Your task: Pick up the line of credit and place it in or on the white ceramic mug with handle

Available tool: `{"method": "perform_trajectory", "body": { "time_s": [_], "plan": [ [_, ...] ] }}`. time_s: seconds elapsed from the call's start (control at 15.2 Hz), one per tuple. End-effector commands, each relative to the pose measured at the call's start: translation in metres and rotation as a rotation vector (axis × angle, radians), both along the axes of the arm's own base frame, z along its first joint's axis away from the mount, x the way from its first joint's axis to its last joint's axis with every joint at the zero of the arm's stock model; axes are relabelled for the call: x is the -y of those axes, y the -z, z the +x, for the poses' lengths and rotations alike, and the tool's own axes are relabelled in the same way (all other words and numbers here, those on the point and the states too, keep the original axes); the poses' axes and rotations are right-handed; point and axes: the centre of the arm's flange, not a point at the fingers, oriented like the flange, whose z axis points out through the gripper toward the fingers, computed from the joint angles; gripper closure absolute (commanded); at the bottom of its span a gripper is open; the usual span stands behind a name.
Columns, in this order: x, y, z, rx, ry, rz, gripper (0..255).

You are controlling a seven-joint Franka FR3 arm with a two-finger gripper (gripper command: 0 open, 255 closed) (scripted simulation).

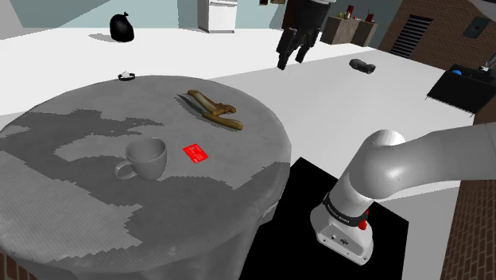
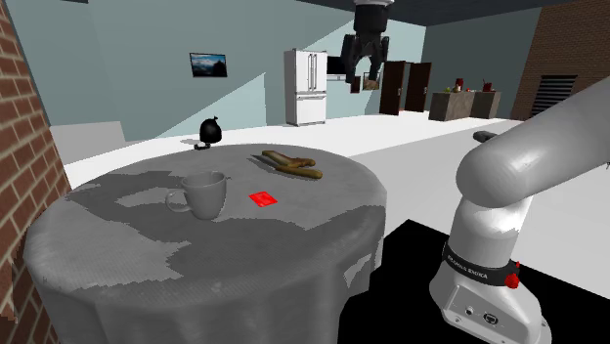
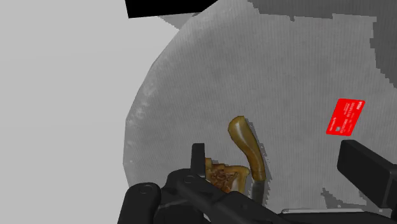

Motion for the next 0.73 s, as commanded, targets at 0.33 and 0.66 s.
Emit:
{"method": "perform_trajectory", "body": {
  "time_s": [0.33, 0.66],
  "plan": [
    [-0.034, 0.039, 0.054, -0.124, 0.017, 0.024, 0],
    [-0.069, 0.084, 0.104, -0.249, 0.034, 0.047, 0]
  ]
}}
